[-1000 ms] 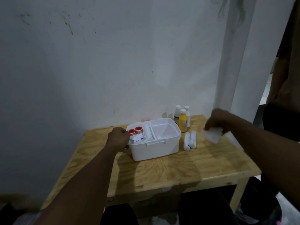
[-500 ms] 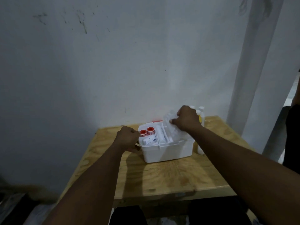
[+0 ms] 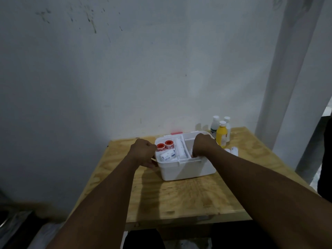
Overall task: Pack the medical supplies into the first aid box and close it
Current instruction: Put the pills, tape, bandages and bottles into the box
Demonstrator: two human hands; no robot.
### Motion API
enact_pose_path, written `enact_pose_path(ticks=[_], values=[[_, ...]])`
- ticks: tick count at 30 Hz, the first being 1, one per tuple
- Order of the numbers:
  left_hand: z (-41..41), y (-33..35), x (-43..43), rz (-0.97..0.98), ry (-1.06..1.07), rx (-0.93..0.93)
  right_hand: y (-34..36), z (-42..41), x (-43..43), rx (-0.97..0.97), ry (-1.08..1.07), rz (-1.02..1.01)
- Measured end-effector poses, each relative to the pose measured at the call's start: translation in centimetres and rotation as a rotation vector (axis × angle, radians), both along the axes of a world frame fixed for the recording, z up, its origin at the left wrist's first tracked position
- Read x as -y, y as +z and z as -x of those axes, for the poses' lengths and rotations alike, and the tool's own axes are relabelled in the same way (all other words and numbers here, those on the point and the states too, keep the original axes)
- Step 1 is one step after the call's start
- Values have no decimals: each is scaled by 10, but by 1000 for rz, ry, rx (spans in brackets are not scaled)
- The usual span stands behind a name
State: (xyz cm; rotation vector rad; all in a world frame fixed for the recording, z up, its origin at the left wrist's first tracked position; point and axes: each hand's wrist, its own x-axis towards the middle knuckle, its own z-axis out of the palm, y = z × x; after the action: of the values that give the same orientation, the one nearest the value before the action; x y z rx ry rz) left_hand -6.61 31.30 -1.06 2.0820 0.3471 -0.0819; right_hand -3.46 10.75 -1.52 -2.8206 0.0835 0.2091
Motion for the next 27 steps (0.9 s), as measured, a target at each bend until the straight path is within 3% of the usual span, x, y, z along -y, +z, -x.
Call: enact_pose_path(ticks=[4,7,9,21,27], values=[[-1,1,-1,3,-11,-14,15,-3,2,-75,-85,-185],[-2,1,-2,6,-37,-21,29,-9,9,-199,-231,-542],[-3,1,-3,7,-51,-30,34,-8,10,-271,-324,-669],[-3,4,-4,62,-52,-60,22,-14,-10,-334,-341,-735],[-2,6,-3,79,-48,-64,18,-14,-24,-369,-391,-898]])
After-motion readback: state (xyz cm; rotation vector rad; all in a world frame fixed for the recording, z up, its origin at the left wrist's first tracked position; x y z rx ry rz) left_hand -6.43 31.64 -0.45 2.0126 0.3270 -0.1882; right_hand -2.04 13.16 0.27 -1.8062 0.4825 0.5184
